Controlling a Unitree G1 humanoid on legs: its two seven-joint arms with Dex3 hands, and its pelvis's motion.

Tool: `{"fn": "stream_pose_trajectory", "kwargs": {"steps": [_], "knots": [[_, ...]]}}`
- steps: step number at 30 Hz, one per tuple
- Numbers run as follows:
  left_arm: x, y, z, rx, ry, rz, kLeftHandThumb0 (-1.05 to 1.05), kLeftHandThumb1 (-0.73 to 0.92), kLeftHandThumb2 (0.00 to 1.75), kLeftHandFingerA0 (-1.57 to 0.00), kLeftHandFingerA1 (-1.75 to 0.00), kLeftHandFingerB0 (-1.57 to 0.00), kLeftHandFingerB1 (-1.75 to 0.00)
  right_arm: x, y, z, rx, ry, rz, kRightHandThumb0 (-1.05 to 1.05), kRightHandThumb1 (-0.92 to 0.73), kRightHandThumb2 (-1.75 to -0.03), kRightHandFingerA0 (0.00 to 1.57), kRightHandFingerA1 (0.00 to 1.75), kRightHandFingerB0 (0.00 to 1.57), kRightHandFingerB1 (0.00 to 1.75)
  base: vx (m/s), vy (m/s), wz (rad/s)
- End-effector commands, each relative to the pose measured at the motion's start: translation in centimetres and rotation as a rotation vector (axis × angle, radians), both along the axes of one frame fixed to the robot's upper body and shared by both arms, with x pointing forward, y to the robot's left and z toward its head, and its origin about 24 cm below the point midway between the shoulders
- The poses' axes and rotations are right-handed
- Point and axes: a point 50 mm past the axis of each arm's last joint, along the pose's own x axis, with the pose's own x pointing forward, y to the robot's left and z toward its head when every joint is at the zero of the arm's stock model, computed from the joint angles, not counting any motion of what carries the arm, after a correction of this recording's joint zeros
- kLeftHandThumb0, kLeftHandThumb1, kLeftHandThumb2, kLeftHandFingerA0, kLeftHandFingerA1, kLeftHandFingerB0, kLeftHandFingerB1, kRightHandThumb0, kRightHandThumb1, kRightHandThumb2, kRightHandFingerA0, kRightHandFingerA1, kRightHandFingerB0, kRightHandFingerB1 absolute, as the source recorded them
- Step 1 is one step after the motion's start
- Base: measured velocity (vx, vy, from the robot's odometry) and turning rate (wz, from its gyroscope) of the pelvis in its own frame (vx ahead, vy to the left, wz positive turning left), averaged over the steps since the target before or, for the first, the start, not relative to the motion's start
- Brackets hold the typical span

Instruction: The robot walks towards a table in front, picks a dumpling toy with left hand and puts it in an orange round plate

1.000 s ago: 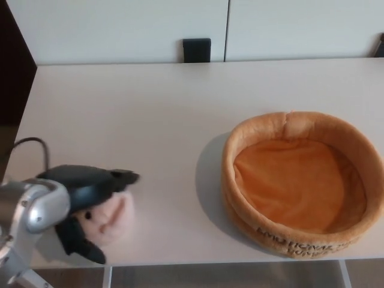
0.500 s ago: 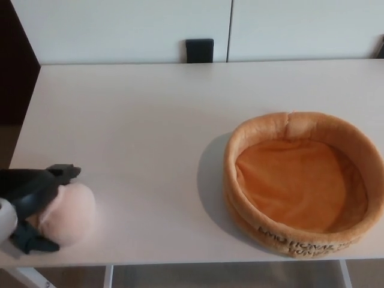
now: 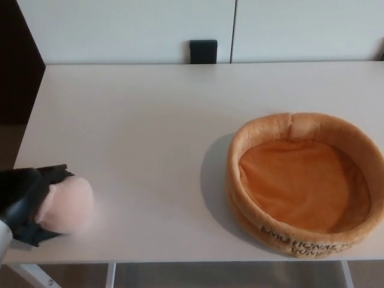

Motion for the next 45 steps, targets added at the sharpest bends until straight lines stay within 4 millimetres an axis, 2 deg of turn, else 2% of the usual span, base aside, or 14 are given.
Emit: {"fn": "stream_pose_trajectory", "kwargs": {"steps": [1,7,12,14,15,25,26,28,35,39,40,41,43,45], "knots": [[-0.8,-2.2,0.7,-0.24,-0.067,-0.053,-0.24,0.78,0.63,-1.09,-0.9,-0.93,-0.59,-0.7,-0.4,0.1,-0.005,0.025,-0.007,-0.33,-0.72,-0.62,0.64,0.49,0.33,0.31,0.0,0.0,0.0],[-1.4,-3.8,2.1,-0.335,-0.068,-0.101,-0.22,0.76,0.62,-1.1,-0.9,-0.93,-0.62,-1.2,-0.5,0.0,0.005,0.041,-0.021,-0.42,-0.59,-0.79,0.53,0.51,0.29,0.42,0.0,0.0,0.0],[-1.6,-5.2,3.8,-0.423,-0.08,-0.143,-0.22,0.74,0.62,-1.09,-0.92,-0.91,-0.63,-1.1,-0.5,0.1,0.01,0.034,-0.026,-0.33,-0.72,-0.62,0.61,0.42,0.34,0.32,0.0,0.0,0.0],[-1.7,-6.2,5.9,-0.492,-0.136,-0.182,-0.21,0.74,0.61,-1.1,-0.91,-0.9,-0.63,-0.8,-0.6,0.2,0.017,0.021,-0.029,-0.43,-0.6,-0.79,0.53,0.51,0.28,0.41,0.0,0.0,0.0],[-1.7,-6.6,6.5,-0.515,-0.15,-0.191,-0.22,0.73,0.61,-1.09,-0.92,-0.91,-0.63,-0.7,-0.6,0.2,0.018,0.018,-0.039,-0.33,-0.71,-0.61,0.62,0.61,0.33,0.31,0.0,0.0,0.0],[-0.9,-10.3,13.1,-0.626,-0.297,-0.338,-0.13,0.73,0.61,-1.08,-0.94,-0.9,-0.63,-0.6,-0.5,0.1,0.003,0.029,-0.015,-0.33,-0.72,-0.62,0.59,0.42,0.34,0.32,0.0,0.0,0.0],[-0.5,-11.0,13.9,-0.606,-0.321,-0.371,-0.11,0.72,0.61,-1.09,-0.9,-0.9,-0.62,-0.6,-0.5,0.1,0.003,0.03,-0.016,-0.42,-0.59,-0.8,0.53,0.53,0.29,0.42,0.0,0.0,0.0],[0.2,-12.4,14.7,-0.582,-0.328,-0.409,-0.09,0.7,0.61,-1.12,-0.84,-0.89,-0.61,-0.9,-0.5,0.1,0.01,0.028,-0.022,-0.33,-0.73,-0.62,0.59,0.43,0.33,0.31,0.0,0.0,0.0],[2.2,-16.0,14.9,-0.517,-0.301,-0.456,-0.13,0.72,0.61,-1.04,-1.0,-0.94,-0.62,-0.9,-0.3,0.0,0.028,0.024,-0.031,-0.33,-0.73,-0.62,0.57,0.41,0.33,0.32,0.0,0.0,0.0],[3.6,-18.6,14.0,-0.418,-0.294,-0.456,-0.23,0.7,0.6,-0.84,-1.57,-0.92,-0.79,-0.4,-0.3,0.0,0.019,0.029,-0.007,-0.34,-0.72,-0.62,0.62,0.43,0.33,0.32,0.0,0.0,0.0],[3.8,-19.0,13.9,-0.409,-0.3,-0.459,-0.23,0.7,0.6,-0.84,-1.57,-0.92,-0.79,-0.3,-0.2,0.0,0.023,0.027,-0.017,-0.34,-0.72,-0.62,0.62,0.43,0.33,0.32,0.0,0.0,0.0],[4.0,-19.7,13.3,-0.408,-0.272,-0.459,-0.23,0.69,0.61,-1.01,-1.23,-0.95,-0.69,-0.3,-0.3,0.0,0.018,0.033,-0.007,-0.43,-0.6,-0.79,0.54,0.53,0.27,0.41,0.0,0.0,0.0],[4.3,-20.6,12.7,-0.391,-0.236,-0.455,-0.24,0.69,0.6,-1.07,-1.04,-0.93,-0.59,-0.2,-0.2,0.0,0.007,0.045,0.012,-0.35,-0.73,-0.62,0.62,0.42,0.33,0.31,0.0,0.0,0.0],[4.6,-21.8,11.9,-0.363,-0.21,-0.449,-0.29,0.62,0.65,-0.84,-1.55,-0.79,-1.17,-0.2,-0.2,0.0,0.017,0.043,-0.005,-0.43,-0.59,-0.8,0.54,0.53,0.28,0.42,0.0,0.0,0.0]]}}
